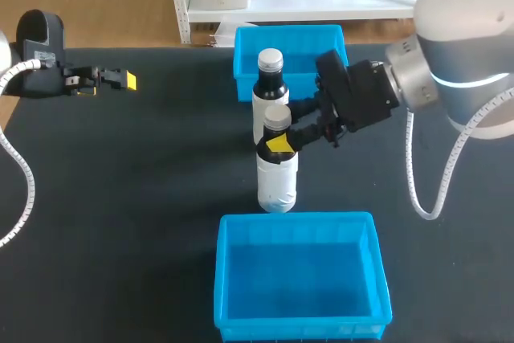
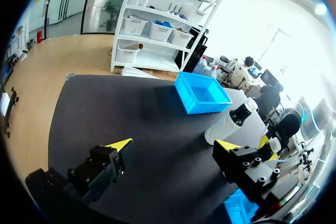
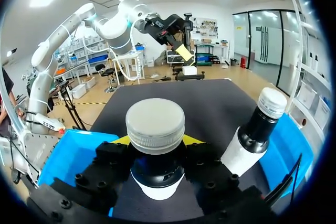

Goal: Pick up the bottle, and place it in the far bin if it is heavy, or in the near bin if it is light.

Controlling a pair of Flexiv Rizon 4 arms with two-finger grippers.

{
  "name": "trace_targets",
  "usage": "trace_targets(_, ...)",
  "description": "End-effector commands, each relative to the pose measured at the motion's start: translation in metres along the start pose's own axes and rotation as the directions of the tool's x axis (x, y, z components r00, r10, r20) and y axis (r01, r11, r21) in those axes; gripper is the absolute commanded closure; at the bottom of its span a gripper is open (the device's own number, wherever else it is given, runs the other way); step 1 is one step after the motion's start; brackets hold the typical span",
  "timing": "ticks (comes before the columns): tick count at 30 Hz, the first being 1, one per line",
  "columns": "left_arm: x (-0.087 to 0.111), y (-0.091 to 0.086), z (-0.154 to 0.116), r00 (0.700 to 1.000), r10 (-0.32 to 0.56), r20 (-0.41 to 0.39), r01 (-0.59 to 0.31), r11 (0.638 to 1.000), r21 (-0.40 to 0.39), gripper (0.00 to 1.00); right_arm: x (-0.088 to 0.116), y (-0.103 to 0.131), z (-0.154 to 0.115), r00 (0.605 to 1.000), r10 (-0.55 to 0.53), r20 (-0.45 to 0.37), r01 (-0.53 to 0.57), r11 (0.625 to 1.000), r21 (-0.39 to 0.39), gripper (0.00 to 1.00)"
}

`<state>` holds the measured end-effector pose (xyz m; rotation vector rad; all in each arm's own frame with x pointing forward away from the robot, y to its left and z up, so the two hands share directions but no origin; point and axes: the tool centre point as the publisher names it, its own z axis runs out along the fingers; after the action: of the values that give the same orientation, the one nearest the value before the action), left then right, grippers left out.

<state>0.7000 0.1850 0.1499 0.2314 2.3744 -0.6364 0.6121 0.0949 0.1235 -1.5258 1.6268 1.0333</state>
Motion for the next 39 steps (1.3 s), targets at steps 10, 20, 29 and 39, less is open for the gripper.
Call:
trace_targets(10,0.0,0.0,0.0,1.0,0.0,0.0,0.0,1.0,0.0,0.0,0.001,-0.008,-0.061,0.999,0.02,-0.026,-0.016,0.993,0.12,1.0)
trace_targets(20,0.0,0.0,0.0,1.0,0.0,0.0,0.0,1.0,0.0,0.0,0.007,-0.012,-0.115,0.997,0.076,-0.022,-0.07,0.977,0.203,1.0)
trace_targets(29,0.0,0.0,0.0,1.0,0.0,0.0,0.0,1.0,0.0,0.0,-0.002,-0.005,-0.152,0.996,0.082,-0.019,-0.074,0.967,0.245,1.0)
trace_targets(39,0.0,0.0,0.0,1.0,0.0,0.0,0.0,1.0,0.0,0.0,-0.032,0.022,-0.164,1.0,-0.007,-0.011,0.009,0.988,0.154,1.0)
